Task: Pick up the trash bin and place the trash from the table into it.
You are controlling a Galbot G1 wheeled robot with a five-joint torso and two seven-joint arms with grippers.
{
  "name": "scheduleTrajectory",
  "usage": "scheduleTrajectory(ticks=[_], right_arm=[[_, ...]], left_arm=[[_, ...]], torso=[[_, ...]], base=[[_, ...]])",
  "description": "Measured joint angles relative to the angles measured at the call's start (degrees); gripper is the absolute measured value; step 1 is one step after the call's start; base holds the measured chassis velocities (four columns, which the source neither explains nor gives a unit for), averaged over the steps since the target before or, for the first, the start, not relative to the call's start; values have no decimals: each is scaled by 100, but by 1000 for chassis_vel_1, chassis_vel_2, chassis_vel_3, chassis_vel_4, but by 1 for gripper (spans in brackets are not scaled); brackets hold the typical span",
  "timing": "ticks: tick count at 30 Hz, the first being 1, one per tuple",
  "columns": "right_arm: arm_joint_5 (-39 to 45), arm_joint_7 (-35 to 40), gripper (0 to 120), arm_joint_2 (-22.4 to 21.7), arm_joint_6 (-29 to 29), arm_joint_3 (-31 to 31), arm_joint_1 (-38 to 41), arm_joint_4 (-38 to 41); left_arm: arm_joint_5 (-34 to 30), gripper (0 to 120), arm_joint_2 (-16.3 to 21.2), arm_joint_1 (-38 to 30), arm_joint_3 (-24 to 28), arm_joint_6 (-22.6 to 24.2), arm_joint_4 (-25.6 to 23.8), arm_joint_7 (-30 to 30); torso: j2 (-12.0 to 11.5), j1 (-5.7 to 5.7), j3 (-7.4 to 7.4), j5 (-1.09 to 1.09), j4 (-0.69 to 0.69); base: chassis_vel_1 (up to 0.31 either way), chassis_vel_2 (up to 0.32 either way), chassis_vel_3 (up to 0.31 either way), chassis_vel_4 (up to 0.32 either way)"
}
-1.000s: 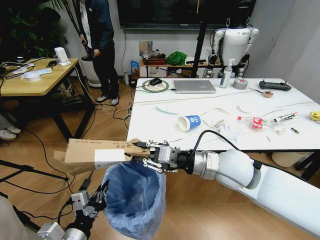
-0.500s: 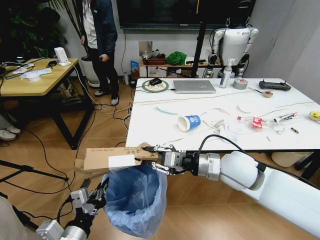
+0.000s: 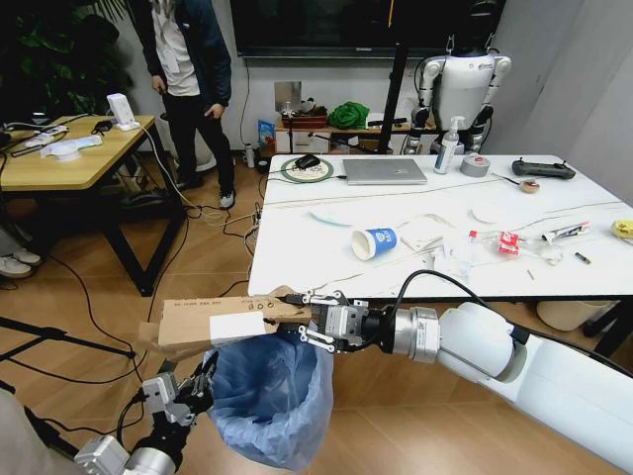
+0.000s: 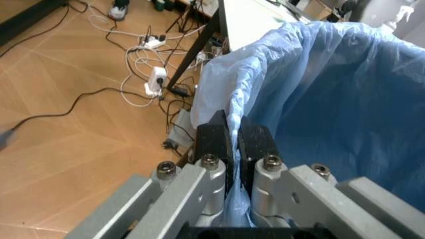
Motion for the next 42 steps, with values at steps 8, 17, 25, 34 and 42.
scheduleTrajectory(ticks=[8,17,25,34,42], right_arm=[[-17,13,40,-35,9,27,-105,22],[-17,22,68,-83,13,86,-179,63],[-59,24,95,-112,18,211,-348,91],[-37,26,100,-109,24,323,-370,82],[497,381,100,-289,-95,1041,-646,-45]], left_arm=[[-211,0,-37,74,78,55,-108,-137],[-292,0,-30,91,76,81,-140,-194],[-344,0,0,62,35,98,-143,-244],[-386,0,-7,63,-21,102,-128,-256],[-376,0,3,45,74,113,-90,-264]], torso=[[0,0,0,0,0],[0,0,0,0,0],[0,0,0,0,0],[0,0,1,0,0],[0,0,1,0,1]], base=[[0,0,0,0],[0,0,0,0],[0,0,0,0],[0,0,0,0],[0,0,0,0]])
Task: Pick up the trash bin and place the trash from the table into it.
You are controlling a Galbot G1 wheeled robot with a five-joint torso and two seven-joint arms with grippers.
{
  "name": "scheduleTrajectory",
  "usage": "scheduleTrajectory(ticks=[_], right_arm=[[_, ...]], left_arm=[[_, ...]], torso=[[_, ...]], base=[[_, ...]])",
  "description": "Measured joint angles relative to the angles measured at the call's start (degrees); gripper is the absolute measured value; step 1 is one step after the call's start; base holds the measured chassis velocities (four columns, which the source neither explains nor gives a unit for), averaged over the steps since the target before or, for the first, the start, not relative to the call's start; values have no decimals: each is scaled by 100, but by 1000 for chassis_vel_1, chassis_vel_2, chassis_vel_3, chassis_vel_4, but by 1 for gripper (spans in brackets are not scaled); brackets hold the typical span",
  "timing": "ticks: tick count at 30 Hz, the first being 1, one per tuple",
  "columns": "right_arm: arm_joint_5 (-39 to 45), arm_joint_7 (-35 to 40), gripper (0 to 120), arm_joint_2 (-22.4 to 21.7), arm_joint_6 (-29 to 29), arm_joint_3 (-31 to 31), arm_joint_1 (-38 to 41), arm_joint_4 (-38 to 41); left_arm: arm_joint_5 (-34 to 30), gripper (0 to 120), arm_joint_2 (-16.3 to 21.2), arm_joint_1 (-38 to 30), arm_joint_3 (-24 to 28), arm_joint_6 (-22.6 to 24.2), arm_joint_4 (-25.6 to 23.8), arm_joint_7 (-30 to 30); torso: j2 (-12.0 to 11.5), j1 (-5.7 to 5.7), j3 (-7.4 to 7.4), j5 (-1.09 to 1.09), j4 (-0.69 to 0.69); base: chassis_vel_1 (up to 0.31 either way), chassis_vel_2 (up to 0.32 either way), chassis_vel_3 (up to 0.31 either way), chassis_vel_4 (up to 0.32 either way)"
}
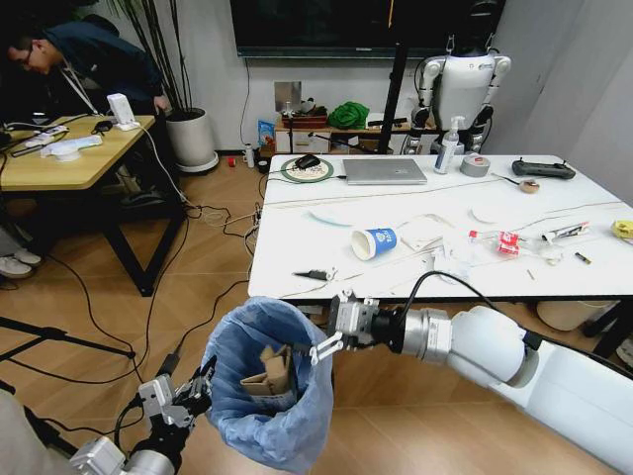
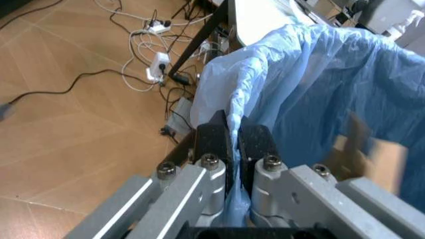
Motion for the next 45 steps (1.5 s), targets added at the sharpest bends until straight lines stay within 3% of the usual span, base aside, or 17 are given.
scheduleTrajectory(ticks=[3,8,14,20,28,45], right_arm=[[254,275,100,-89,-105,459,-360,-9],[653,970,100,-167,-525,1795,-1498,-2],[854,1971,100,30,-790,2252,-1891,-115],[942,2529,100,316,-817,2090,-1770,-367],[1103,3284,100,721,-1384,1428,-1292,-720],[1333,3908,100,1330,-1739,329,-60,-1462]], left_arm=[[6,0,22,-50,22,11,17,0],[5,0,140,-222,97,49,73,-2],[-44,0,286,-381,228,76,178,-27],[-101,0,452,-475,336,80,242,-29],[-330,0,750,-732,451,105,342,-88],[-635,0,1208,-1125,639,138,463,-243]], torso=[[0,0,0,1,-1],[0,0,0,3,-4],[0,0,-1,1,-2],[0,0,0,0,-1],[0,0,0,-1,-1],[0,0,0,-2,-1]], base=[[0,0,0,0],[0,0,0,0],[0,0,0,0],[0,0,0,0],[0,0,0,0],[0,0,0,0]])
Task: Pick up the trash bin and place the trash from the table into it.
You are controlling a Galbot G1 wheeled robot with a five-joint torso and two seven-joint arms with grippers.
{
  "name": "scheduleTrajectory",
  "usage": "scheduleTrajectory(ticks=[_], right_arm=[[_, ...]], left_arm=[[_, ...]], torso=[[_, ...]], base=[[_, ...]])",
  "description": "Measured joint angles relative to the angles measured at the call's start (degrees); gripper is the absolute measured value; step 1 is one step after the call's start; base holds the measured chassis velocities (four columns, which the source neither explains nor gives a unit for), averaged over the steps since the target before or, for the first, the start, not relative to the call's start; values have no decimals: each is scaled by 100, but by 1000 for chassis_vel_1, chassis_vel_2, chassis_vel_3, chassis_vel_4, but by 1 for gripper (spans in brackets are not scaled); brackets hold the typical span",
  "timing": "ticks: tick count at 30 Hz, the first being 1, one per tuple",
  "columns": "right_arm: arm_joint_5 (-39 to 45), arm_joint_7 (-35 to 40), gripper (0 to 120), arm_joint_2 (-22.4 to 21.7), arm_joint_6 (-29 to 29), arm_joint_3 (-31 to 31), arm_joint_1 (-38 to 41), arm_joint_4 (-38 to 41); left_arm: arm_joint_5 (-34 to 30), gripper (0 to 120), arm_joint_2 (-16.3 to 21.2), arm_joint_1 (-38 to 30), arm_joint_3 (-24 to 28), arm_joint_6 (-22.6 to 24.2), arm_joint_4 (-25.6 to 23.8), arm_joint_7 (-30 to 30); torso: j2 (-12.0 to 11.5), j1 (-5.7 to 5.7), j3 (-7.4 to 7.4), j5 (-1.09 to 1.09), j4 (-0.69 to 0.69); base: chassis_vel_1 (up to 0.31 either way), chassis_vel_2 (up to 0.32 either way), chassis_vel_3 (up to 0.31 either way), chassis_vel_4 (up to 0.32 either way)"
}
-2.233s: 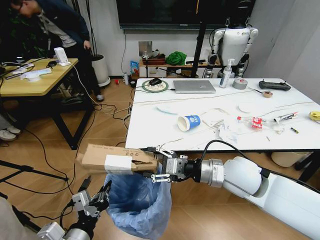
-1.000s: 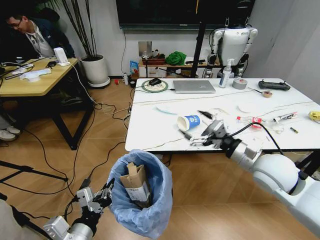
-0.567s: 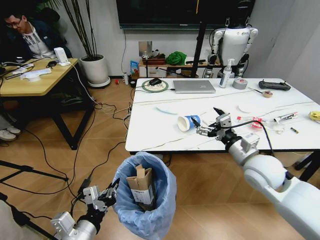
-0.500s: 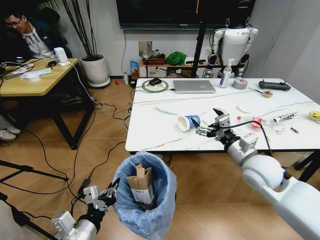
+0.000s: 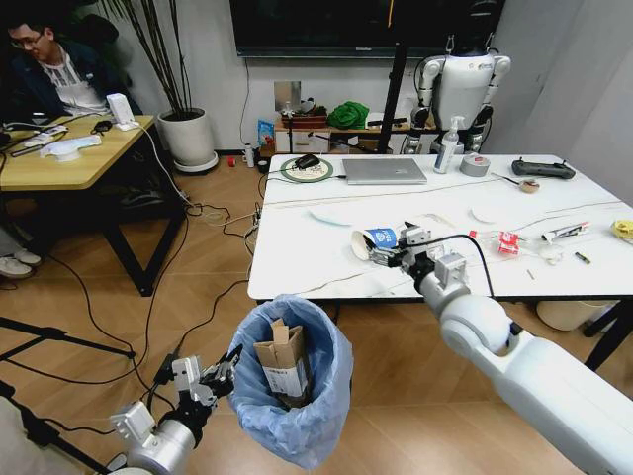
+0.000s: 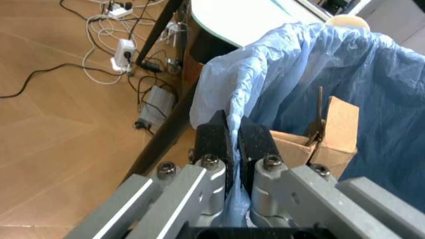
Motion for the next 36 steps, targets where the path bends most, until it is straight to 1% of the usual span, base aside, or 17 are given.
scheduleTrajectory(ticks=[4,11,22,31,36], right_arm=[[15,368,100,134,-225,-227,111,-84],[16,902,100,420,-549,-531,252,-281],[112,1303,100,690,-829,-714,465,-534],[130,1652,100,943,-1026,-847,656,-892],[157,1802,100,1009,-1099,-903,729,-995]], left_arm=[[-29,0,99,-82,73,9,10,-40],[-61,0,122,-96,115,15,-4,-65],[22,0,132,18,237,22,-57,-60],[61,0,91,83,180,15,-87,-33],[53,0,80,86,148,11,-93,-30]], torso=[[0,0,0,1,-2],[0,0,0,2,-1],[0,0,0,2,-1],[0,0,-1,2,-1],[0,0,0,2,0]], base=[[0,0,0,0],[0,0,0,0],[0,0,0,0],[0,0,0,0],[0,0,0,0]])
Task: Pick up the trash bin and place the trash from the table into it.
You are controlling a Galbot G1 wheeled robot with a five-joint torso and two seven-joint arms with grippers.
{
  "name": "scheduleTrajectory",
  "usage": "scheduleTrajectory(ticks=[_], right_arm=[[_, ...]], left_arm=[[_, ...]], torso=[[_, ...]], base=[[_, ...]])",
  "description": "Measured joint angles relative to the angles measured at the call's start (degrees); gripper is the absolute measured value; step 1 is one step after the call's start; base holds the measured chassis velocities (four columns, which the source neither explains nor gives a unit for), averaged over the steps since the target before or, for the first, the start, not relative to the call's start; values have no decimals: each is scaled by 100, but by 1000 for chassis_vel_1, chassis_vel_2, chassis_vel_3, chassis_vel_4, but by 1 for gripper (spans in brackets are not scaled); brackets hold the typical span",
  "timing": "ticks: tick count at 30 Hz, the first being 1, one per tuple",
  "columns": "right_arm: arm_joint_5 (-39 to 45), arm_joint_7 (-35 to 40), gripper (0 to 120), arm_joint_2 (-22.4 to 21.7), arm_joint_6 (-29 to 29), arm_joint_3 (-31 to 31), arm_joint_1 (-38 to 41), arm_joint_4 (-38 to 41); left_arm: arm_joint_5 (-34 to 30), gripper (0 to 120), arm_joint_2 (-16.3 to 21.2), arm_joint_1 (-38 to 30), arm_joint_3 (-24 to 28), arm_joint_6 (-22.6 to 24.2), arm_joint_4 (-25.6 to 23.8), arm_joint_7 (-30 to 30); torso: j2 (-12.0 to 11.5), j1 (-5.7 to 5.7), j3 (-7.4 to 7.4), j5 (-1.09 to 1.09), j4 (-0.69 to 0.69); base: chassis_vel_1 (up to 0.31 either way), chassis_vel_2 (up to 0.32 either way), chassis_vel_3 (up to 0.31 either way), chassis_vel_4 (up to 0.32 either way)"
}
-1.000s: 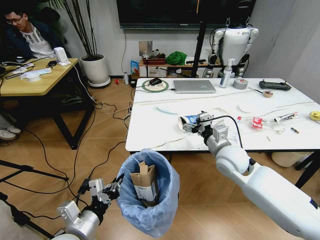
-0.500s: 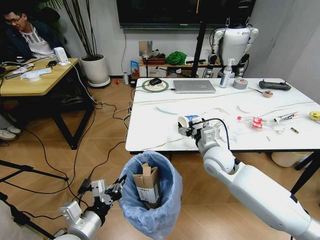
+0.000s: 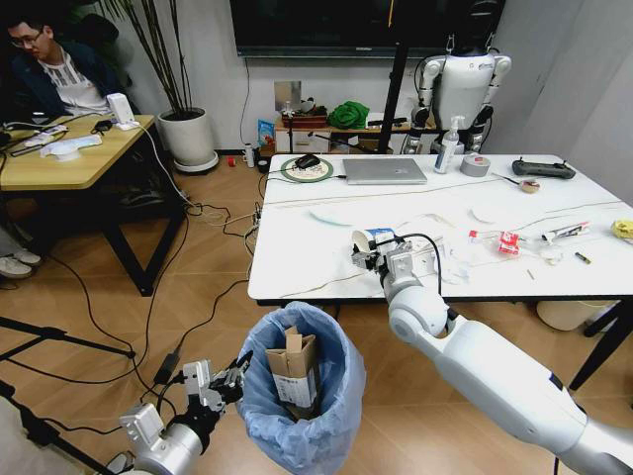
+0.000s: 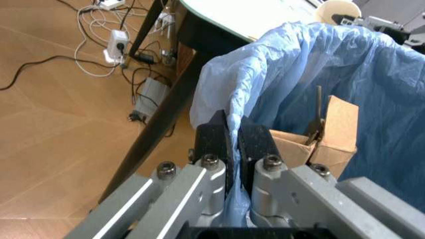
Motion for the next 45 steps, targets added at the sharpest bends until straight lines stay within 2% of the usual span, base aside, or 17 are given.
scheduleTrajectory(ticks=[5,9,12,16,18,24,26,30,33,38,45], right_arm=[[131,227,97,46,-74,-2,22,-78],[195,308,80,57,-71,11,26,-84],[205,309,73,47,-63,20,26,-84],[254,310,55,9,-51,30,24,-53],[262,310,52,0,-49,32,23,-45],[307,310,26,-86,-34,80,-13,23],[314,310,23,-92,-33,85,-16,31],[451,322,4,-180,-23,128,-46,141],[502,323,0,-221,-3,137,-58,191],[624,68,0,-365,203,147,-84,433],[953,-1251,0,-977,1160,284,-119,1131]], left_arm=[[-8,0,-18,-6,-23,-4,0,2],[-34,0,-13,-16,-63,-5,-8,3],[-37,0,-17,-18,-73,-7,-9,3],[-35,0,-43,1,-83,-9,-9,3],[-33,0,-46,3,-83,-10,-9,3],[-13,0,-63,22,-84,-13,-14,4],[-12,0,-63,24,-84,-14,-15,4],[-4,0,-69,33,-77,-14,-47,6],[-3,0,-73,26,-66,-14,-50,6],[0,0,-79,13,-32,-14,-64,6],[41,0,-87,59,14,-13,-129,4]], torso=[[0,0,0,0,-1],[0,0,0,0,0],[0,0,0,0,-1],[0,0,0,0,-1],[0,0,0,0,0],[0,0,0,0,-1],[0,0,0,0,-1],[0,-1,0,0,-1],[0,-1,0,1,0],[0,-1,0,1,-1],[0,-1,0,2,0]], base=[[0,0,0,0],[0,0,0,0],[0,0,0,0],[0,0,0,0],[0,0,0,0],[0,0,0,0],[0,0,0,0],[0,0,0,0],[0,0,0,0],[0,0,0,0],[0,0,0,0]])
